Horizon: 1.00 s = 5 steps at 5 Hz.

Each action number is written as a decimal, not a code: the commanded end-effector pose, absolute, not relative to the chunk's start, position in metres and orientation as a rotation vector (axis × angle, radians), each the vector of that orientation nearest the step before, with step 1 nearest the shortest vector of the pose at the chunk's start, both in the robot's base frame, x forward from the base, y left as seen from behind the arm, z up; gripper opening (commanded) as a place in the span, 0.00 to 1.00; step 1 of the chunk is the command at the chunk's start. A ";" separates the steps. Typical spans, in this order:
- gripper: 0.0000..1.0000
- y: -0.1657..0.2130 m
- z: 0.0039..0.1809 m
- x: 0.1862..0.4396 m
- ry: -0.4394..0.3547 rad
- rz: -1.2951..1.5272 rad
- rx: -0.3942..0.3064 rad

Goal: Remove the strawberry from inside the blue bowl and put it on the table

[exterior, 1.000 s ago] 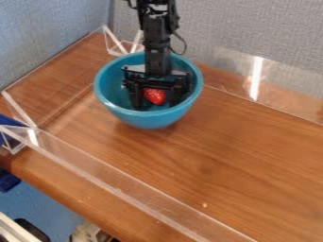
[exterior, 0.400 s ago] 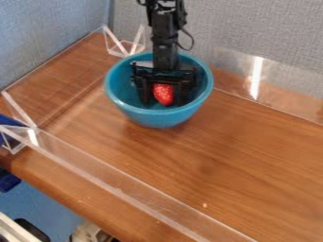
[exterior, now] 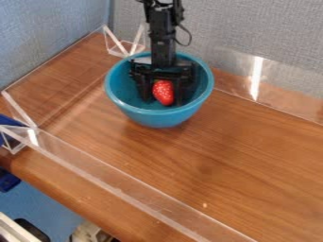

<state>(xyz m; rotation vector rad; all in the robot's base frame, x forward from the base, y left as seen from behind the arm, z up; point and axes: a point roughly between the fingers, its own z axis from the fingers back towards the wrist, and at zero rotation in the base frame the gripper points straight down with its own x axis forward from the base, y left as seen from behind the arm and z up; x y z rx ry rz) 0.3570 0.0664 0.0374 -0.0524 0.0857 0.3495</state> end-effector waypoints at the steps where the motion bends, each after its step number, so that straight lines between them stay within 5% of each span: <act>1: 1.00 0.080 0.053 0.365 0.033 0.383 -0.050; 3: 1.00 0.098 0.056 0.364 0.025 0.437 -0.049; 4: 0.00 0.097 0.057 0.363 0.020 0.425 -0.047; 5: 0.00 0.096 0.059 0.363 0.014 0.410 -0.046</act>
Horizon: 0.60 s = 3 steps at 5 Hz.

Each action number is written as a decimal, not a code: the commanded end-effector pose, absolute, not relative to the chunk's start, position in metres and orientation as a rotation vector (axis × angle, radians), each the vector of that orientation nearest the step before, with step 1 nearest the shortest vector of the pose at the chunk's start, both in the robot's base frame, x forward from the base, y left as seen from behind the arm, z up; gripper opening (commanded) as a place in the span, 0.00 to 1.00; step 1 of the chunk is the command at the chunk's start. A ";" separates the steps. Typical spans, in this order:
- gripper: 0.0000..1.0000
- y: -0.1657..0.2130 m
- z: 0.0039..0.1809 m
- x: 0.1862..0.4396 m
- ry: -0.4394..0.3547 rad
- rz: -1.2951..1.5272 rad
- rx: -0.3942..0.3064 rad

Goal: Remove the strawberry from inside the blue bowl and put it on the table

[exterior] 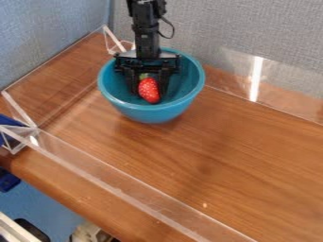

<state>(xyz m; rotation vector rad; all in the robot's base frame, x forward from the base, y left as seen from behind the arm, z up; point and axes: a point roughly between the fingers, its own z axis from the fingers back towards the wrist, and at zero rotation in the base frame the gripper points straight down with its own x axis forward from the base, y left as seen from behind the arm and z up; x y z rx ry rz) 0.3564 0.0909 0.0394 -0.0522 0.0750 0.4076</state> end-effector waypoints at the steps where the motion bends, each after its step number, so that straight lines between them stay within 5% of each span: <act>1: 0.00 0.094 0.062 0.362 0.007 0.395 -0.044; 3: 0.00 0.092 0.067 0.361 -0.008 0.365 -0.040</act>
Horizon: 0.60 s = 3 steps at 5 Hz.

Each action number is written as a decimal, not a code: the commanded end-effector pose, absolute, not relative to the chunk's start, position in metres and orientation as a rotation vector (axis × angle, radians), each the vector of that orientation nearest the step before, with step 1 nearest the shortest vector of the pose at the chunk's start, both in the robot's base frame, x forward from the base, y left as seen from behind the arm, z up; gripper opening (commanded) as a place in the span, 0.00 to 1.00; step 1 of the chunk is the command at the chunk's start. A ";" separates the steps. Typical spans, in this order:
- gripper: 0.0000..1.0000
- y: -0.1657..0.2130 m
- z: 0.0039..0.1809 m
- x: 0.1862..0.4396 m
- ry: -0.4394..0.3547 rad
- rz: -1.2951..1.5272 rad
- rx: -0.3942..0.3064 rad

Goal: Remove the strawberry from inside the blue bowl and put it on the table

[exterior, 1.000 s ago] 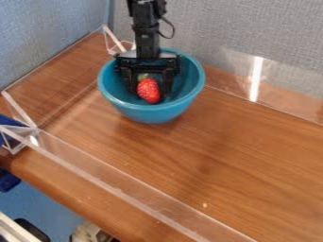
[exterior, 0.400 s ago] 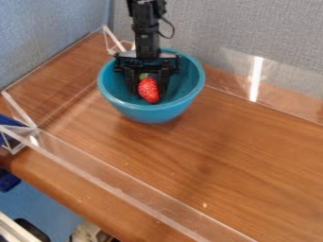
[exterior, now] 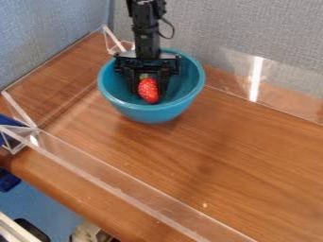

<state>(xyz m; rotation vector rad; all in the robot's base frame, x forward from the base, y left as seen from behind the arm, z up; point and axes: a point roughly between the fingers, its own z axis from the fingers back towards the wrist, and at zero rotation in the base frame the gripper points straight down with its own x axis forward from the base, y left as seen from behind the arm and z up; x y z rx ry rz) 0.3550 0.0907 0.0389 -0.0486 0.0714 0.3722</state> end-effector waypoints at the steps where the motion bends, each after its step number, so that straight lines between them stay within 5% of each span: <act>1: 0.00 0.090 0.071 0.360 -0.016 0.350 -0.038; 3: 0.00 0.087 0.080 0.358 -0.033 0.319 -0.035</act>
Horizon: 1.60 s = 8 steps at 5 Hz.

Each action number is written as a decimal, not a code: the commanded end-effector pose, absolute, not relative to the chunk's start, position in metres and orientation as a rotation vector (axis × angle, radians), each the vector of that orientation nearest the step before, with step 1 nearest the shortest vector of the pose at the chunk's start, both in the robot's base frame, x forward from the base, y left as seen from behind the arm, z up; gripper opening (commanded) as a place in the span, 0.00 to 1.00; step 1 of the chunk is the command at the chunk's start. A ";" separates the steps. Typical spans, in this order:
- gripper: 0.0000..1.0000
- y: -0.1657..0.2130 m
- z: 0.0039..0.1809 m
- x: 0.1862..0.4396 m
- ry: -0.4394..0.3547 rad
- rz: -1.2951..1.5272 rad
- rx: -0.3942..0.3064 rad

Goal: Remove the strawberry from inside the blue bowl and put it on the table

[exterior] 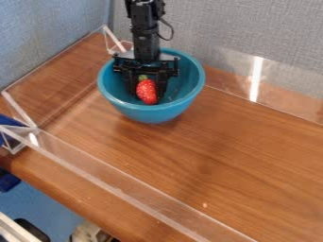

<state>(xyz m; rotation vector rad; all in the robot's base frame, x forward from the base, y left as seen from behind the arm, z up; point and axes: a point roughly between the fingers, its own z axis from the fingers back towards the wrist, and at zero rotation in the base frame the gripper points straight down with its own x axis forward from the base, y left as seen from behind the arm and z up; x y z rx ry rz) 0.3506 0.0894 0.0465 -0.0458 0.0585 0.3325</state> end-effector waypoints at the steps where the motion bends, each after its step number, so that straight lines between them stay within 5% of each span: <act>1: 0.00 0.086 0.084 0.357 -0.042 0.303 -0.033; 8: 0.00 0.072 0.118 0.349 -0.109 0.219 -0.008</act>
